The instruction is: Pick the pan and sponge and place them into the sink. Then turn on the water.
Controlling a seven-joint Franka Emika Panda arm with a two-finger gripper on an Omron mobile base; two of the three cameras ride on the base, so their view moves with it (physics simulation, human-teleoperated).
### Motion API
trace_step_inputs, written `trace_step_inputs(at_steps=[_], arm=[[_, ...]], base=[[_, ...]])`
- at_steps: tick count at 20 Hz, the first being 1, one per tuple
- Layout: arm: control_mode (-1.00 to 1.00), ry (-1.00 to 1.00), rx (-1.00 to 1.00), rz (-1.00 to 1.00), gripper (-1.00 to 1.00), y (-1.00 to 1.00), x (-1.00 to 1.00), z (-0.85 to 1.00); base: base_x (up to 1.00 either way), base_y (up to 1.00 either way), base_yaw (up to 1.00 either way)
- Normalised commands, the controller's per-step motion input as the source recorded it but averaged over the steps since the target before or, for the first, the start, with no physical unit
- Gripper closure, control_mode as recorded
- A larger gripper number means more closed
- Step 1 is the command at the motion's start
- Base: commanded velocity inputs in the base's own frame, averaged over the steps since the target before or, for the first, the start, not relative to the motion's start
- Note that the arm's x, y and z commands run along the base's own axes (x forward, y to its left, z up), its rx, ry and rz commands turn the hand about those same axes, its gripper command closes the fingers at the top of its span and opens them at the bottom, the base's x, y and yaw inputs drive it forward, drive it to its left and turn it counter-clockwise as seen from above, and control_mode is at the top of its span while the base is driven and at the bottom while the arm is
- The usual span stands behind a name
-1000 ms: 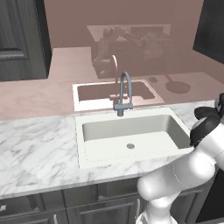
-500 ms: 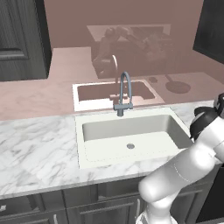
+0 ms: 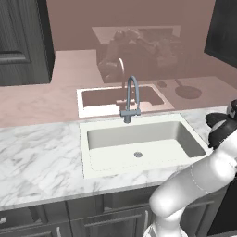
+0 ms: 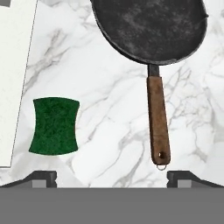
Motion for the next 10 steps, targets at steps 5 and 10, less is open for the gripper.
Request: trace_step_inputs(at_steps=[5, 10], arm=[[-1.0, 0.0, 0.0, 0.01, -1.0, -0.14, 0.09, -0.13], [-1.0, 0.0, 0.0, 0.0, -1.0, -0.13, 0.09, -0.16]], base=[[0.0, 0.0, 0.0], [0.0, 0.0, 0.0]])
